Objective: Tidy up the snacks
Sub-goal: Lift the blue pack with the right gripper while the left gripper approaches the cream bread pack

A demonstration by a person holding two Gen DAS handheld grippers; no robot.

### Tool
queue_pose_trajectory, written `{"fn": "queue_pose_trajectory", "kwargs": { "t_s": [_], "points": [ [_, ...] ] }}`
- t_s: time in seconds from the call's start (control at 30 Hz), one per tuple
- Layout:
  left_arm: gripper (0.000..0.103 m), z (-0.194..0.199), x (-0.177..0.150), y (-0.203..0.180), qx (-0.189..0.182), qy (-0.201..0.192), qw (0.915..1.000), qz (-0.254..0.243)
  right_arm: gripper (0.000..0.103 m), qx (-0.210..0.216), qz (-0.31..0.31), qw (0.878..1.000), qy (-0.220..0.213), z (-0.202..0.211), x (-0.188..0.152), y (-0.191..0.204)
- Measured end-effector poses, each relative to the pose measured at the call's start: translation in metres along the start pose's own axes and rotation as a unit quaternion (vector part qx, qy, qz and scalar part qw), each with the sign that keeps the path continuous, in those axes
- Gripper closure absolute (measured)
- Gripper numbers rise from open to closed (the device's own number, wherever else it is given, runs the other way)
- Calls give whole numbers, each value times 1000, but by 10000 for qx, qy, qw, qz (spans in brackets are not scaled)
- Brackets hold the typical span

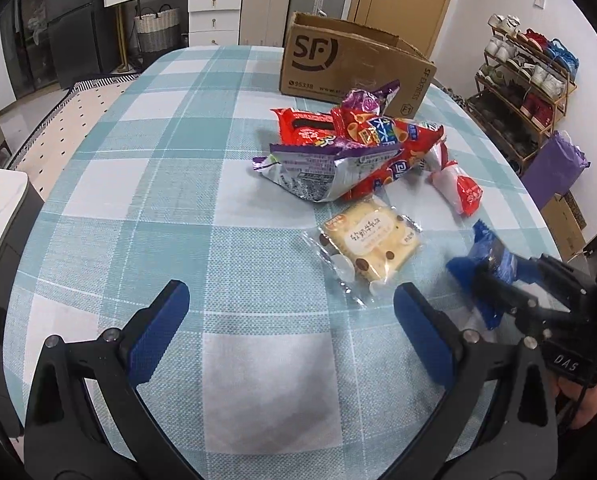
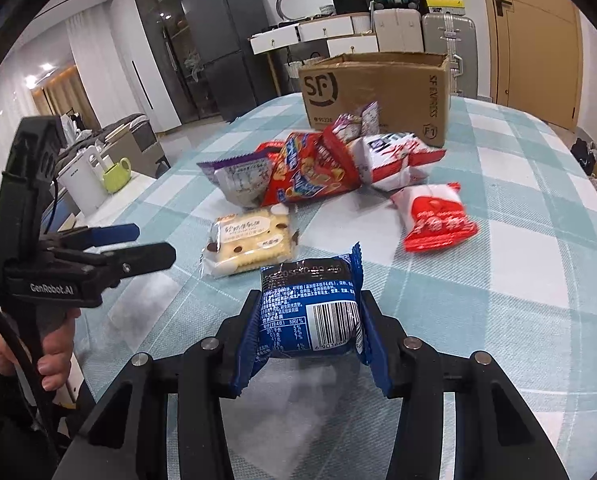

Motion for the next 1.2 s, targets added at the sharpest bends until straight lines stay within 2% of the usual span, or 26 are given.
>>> {"fn": "queue_pose_trajectory", "kwargs": {
  "t_s": [0.3,0.57,0.87,1.2],
  "points": [
    [1,-27,9,-26,-58,306,9986,-431,56,-12,-197,9993,-330,10,20,-34],
    [1,-52,18,-40,-178,560,9968,-547,56,145,-364,9970,-673,0,43,-56],
    [1,-67,32,-52,-201,518,9951,-816,56,298,-365,9942,-963,11,44,-57],
    [4,-69,34,-55,-249,408,9950,-880,56,231,-398,9928,-1107,18,43,-56]
  ]
}}
Point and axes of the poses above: each gripper's, at about its wrist camera, not at the fingertips, and z roughly against the way its jaws point, y to its left, x to its top, the point moved 4 cm from there along -z, roughly the way its jaws point, and after that the axes turned 1 degree about x, right-handed, at the moved point
